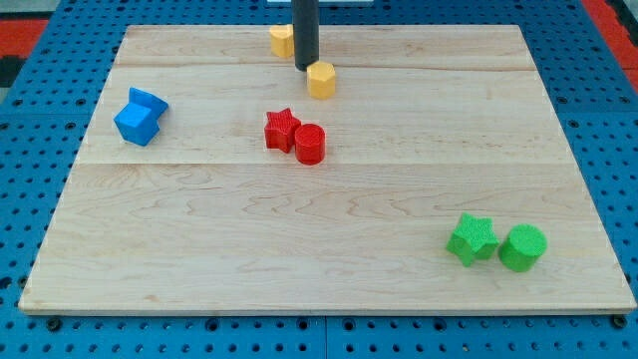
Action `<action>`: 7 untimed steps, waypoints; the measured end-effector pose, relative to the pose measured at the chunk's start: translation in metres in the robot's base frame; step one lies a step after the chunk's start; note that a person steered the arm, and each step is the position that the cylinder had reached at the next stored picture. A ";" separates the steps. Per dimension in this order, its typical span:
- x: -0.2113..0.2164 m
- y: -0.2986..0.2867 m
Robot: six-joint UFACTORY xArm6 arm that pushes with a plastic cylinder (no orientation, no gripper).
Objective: Separate the red blocks
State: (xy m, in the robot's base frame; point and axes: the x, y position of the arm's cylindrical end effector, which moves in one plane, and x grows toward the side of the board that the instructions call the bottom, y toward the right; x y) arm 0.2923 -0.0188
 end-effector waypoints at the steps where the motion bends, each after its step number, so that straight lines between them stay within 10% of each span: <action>1: 0.043 0.008; 7: 0.217 -0.013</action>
State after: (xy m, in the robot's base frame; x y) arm 0.5092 -0.0320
